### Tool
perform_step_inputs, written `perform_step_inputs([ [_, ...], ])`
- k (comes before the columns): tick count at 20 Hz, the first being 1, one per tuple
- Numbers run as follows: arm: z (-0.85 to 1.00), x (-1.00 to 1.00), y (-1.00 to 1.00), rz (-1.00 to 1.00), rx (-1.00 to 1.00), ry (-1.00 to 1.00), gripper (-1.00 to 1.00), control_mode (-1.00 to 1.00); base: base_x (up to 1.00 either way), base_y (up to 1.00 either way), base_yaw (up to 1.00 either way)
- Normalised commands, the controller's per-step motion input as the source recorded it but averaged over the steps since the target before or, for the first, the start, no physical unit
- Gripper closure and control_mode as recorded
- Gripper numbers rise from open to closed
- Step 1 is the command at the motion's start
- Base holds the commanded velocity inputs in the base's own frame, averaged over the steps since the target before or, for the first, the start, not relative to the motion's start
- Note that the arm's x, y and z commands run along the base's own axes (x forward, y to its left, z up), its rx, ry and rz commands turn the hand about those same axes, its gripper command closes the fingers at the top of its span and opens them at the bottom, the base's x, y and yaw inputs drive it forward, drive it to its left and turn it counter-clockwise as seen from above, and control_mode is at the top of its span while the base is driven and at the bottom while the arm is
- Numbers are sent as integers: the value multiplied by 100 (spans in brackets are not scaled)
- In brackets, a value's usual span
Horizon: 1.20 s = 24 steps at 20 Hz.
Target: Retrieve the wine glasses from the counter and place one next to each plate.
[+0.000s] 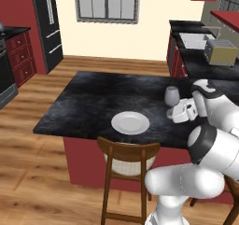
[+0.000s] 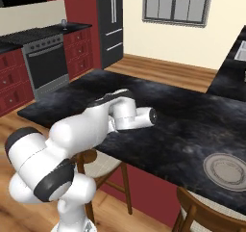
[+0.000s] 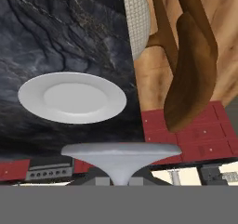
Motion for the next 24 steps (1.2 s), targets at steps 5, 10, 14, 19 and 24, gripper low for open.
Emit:
perform_step_inputs([
  [5,-22,1,-4,2,0,5,100,-100,0,0,0],
  [10,-28,5,-4,3,0,0,100,-100,0,0,0],
  [14,-35,10,0,3,0,0,100,-100,0,0,0],
  [19,-33,26,0,4,0,0,100,-100,0,0,0],
  [24,-36,30,-3,6,0,0,100,-100,0,0,0],
])
